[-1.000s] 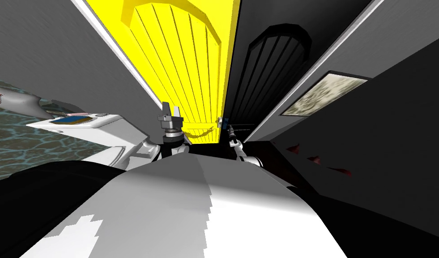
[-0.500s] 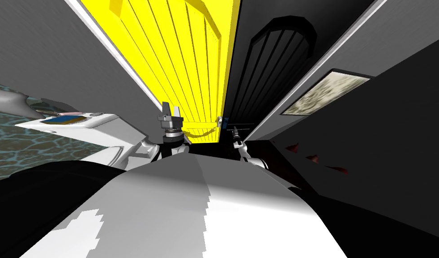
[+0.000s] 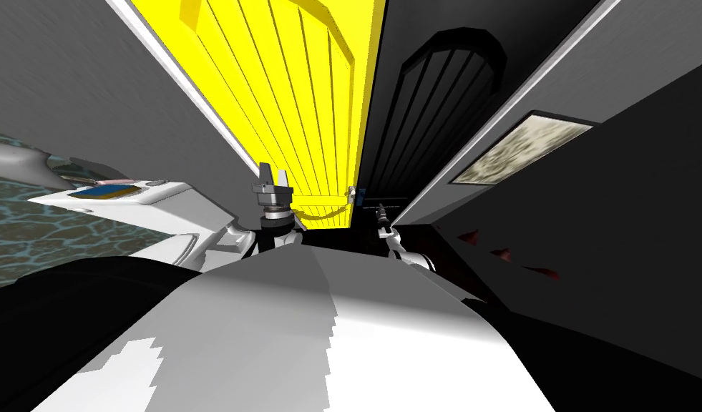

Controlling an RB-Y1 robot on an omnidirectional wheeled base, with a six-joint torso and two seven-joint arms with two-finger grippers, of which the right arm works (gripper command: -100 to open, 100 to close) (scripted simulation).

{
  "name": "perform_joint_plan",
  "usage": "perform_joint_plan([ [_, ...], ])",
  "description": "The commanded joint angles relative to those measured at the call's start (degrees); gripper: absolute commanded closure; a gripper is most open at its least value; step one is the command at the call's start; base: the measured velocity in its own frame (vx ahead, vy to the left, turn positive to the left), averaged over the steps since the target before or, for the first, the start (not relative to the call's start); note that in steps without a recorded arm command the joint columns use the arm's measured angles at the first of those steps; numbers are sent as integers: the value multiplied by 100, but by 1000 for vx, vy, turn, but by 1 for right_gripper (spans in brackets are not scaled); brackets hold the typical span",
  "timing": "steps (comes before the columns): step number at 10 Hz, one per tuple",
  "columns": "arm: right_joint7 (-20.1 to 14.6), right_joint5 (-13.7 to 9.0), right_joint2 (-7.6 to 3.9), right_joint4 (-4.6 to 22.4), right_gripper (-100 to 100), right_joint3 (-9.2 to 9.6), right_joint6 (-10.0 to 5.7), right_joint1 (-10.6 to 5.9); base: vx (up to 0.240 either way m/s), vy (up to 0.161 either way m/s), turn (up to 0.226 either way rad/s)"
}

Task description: Pull the door open

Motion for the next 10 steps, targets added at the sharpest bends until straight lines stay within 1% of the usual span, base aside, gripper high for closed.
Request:
perform_joint_plan([
  [1, -102, -29, -181, -74, -100, -35, -8, 105, 58, 35, 64],
  [2, -102, -29, -181, -74, -100, -35, -8, 105, 60, 37, 24],
  [3, -188, -54, -313, -32, -100, -60, -59, 115, 85, 51, 89],
  [4, -244, -64, -369, -14, -100, -58, -97, 101, 127, 95, 143],
  [5, -277, -66, -385, -8, -100, -47, -122, 82, 178, 106, 143],
  [6, -304, -64, -376, -10, -100, -25, -146, 50, 208, 86, 135],
  [8, -344, -47, -300, -31, -100, 45, -193, -40, 192, 124, 177],
  [9, -344, -47, -300, -31, -100, 45, -193, -40, 123, 89, 53],
  [10, -365, -42, -305, -127, -100, 53, -108, -4, 45, 34, -1],
])
